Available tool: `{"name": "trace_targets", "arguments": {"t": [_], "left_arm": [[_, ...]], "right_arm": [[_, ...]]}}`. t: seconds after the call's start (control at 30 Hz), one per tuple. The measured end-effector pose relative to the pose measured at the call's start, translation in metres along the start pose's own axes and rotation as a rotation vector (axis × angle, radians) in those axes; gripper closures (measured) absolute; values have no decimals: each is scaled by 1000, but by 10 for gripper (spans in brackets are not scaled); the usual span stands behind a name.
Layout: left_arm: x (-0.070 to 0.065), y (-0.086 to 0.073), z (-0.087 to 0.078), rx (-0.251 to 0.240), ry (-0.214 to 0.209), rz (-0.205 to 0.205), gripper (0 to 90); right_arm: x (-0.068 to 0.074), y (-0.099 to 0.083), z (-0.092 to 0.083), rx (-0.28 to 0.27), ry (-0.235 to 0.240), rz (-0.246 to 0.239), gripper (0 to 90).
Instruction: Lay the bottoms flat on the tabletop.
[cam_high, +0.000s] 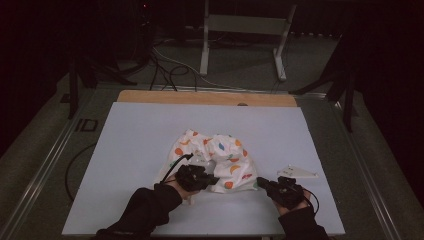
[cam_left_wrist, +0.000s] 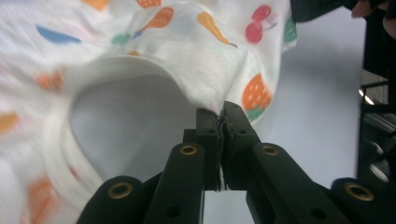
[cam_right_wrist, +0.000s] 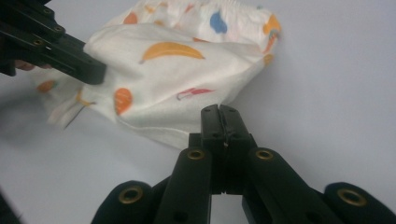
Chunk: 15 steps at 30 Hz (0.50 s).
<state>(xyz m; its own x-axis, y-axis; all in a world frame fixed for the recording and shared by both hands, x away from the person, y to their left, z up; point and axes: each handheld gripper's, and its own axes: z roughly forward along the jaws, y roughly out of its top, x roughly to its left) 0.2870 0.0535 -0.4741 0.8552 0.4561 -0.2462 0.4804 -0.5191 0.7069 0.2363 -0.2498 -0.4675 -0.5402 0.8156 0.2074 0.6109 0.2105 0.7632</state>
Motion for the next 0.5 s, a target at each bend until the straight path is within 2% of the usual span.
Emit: {"name": "trace_targets", "arguments": {"t": [0.03, 0.07, 0.13, 0.17, 0.2, 0.23, 0.27, 0.3, 0.37, 0.43, 0.47, 0.5], "left_arm": [[0, 0, 0, 0, 0, 0, 863], [-2, -6, -4, 8, -20, -28, 850], [-4, -12, -7, 12, -34, -24, 774], [-4, -12, -7, 12, -34, -24, 685], [-7, -18, -12, 18, 2, 11, 597], [-7, -18, -12, 18, 2, 11, 537], [-9, -25, -17, 0, 22, 28, 484], [-9, -28, -19, 2, 24, 27, 465], [-14, -33, -21, -16, 5, 49, 464], [-22, -36, -20, -11, -11, 83, 464], [-26, -37, -18, -9, -22, 118, 465], [-26, -37, -18, -9, -22, 118, 467]], "right_arm": [[1, -3, -2, 1, 2, 6, 900], [1, -6, -4, 6, 4, 5, 900], [1, -11, -7, 11, 14, 9, 896], [0, -13, -8, 16, 11, 6, 774], [0, -14, -8, 18, 5, 13, 664], [0, -14, -8, 18, 5, 13, 664], [-3, -16, -9, -6, 27, 25, 562], [-3, -16, -8, -12, 21, 24, 513], [-3, -15, -8, -15, 6, 4, 500], [-1, -15, -7, -12, 25, -15, 508], [1, -16, -5, 5, 30, -22, 508], [3, -16, -3, 16, 38, -36, 508]]}}
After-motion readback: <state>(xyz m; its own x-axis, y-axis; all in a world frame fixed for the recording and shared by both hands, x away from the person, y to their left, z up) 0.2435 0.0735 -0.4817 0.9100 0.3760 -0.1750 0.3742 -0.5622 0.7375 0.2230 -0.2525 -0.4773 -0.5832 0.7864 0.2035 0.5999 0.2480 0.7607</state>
